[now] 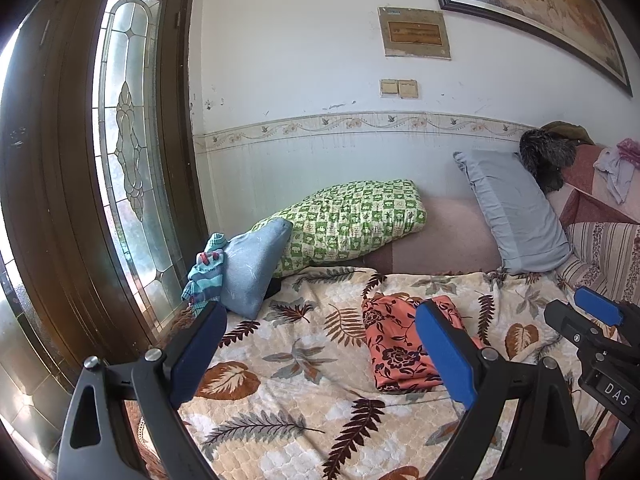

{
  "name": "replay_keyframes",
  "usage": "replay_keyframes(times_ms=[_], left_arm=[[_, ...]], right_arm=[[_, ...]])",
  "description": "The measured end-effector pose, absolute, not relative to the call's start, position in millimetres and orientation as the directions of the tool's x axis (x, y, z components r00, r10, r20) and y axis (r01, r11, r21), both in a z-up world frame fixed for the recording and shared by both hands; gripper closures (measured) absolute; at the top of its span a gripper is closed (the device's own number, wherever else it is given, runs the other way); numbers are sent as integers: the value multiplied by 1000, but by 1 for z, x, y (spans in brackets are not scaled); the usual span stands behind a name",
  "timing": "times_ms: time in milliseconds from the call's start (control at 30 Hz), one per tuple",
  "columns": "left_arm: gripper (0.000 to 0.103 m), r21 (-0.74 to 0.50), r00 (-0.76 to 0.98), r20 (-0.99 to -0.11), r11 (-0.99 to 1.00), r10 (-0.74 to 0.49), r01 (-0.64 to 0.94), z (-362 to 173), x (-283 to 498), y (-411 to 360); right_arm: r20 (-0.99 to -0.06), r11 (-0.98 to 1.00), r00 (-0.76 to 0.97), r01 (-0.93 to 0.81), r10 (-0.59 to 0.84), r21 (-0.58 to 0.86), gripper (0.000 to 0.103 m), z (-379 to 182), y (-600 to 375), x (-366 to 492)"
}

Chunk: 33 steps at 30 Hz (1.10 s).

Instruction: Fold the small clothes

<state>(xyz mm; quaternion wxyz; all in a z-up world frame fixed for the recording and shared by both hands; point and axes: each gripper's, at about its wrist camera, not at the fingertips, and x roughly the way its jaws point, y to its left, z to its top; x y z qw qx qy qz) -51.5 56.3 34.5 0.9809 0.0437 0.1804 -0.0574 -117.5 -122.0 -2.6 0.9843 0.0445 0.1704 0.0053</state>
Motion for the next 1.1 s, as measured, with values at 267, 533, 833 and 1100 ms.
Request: replay_keyframes(times_ms=[267, 533, 833, 1100], left_arm=[[8, 83, 906, -399, 978, -142, 190, 32, -49, 31], [8, 102, 892, -418, 967, -172, 235, 29, -47, 7], [8, 95, 895, -407, 966, -181, 238, 36, -45, 6], [8, 70, 899, -396, 970, -189, 235, 34, -43, 17]], right_arm=[[-320, 991, 947, 50, -7, 127, 39, -4, -150, -126], [-318, 982, 948, 79, -20, 174, 39, -12, -181, -128], [-314, 981, 949, 75, -15, 180, 39, -10, -184, -122], [-325, 985, 945, 70, -15, 159, 39, -13, -172, -117]])
